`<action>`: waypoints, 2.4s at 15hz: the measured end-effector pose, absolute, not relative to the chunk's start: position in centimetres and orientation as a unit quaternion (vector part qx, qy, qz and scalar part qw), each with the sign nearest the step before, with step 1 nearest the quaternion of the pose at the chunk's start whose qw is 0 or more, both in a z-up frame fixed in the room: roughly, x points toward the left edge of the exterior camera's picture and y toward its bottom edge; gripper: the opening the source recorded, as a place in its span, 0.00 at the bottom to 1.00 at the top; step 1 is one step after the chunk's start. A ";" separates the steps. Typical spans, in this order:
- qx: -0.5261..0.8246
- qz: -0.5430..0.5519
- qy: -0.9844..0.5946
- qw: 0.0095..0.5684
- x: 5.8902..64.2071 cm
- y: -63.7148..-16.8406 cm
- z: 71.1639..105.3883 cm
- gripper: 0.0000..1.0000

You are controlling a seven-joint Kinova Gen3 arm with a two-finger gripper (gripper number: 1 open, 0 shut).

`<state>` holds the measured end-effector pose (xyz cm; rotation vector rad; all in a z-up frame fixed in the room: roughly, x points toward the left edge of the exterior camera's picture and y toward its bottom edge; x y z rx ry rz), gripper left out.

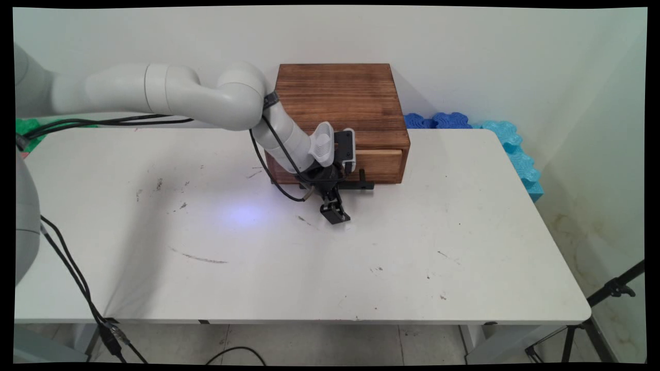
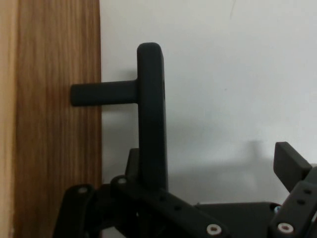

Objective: Open the drawer

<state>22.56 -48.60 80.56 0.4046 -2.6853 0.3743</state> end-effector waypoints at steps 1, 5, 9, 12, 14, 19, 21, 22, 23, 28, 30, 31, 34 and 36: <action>0.146 0.133 -0.960 0.198 22.4 -48.5 80.5 1.00; 0.155 0.128 -0.960 0.194 21.7 -47.7 80.4 1.00; 0.162 0.122 -0.960 0.194 21.1 -46.7 80.5 1.00; 0.167 0.114 -0.960 0.196 20.5 -45.4 80.6 1.00; 0.169 0.110 -0.959 0.197 20.3 -44.7 80.7 1.00; 0.174 0.097 -0.959 0.201 19.6 -42.5 80.9 1.00; 0.175 0.091 -0.959 0.203 19.3 -41.6 81.0 1.00; 0.176 0.088 -0.959 0.204 19.1 -41.0 81.0 1.00; 0.177 0.085 -0.959 0.205 19.0 -40.6 81.0 1.00; 0.178 0.074 -0.959 0.208 18.6 -38.8 81.2 1.00; 0.179 0.070 -0.959 0.209 18.5 -38.1 81.3 1.00; 0.179 0.068 -0.959 0.210 18.4 -37.7 81.4 1.00; 0.180 0.063 -0.958 0.212 18.3 -36.7 81.6 1.00; 0.181 0.059 -0.958 0.214 18.2 -36.1 81.7 1.00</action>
